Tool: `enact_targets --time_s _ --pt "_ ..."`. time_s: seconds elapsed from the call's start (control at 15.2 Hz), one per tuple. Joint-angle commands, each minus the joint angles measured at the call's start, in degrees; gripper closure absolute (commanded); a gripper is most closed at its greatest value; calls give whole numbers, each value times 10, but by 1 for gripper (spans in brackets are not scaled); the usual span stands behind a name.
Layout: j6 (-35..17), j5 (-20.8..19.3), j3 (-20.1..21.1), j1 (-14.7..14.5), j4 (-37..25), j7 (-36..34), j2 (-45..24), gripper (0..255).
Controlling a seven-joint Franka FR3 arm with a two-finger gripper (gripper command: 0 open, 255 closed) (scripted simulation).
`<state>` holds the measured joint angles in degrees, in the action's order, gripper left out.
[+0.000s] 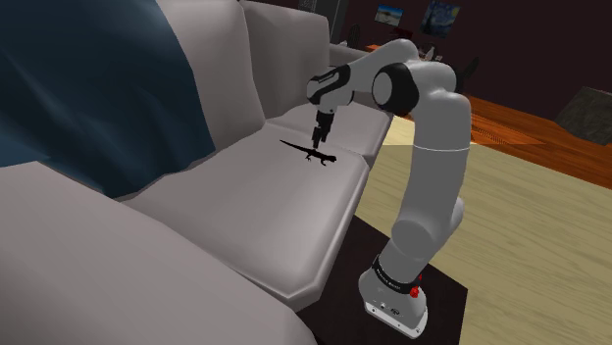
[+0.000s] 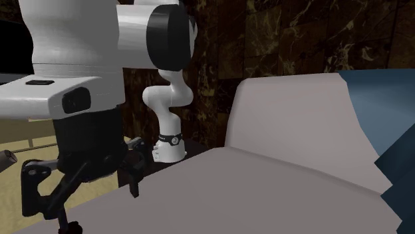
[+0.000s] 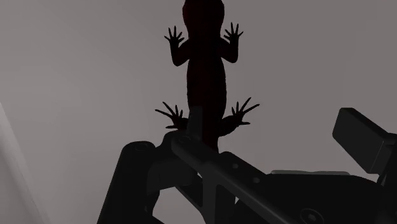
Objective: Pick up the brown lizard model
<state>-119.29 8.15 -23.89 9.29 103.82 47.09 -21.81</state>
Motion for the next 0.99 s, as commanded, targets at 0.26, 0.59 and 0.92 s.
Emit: enact_targets --time_s 0.26,0.59,0.92 --pt "0 33 16 36 -98 32 -105 0" --pt "-28 42 21 39 -90 36 -125 0" --pt "-31 43 22 40 -89 37 -128 255"
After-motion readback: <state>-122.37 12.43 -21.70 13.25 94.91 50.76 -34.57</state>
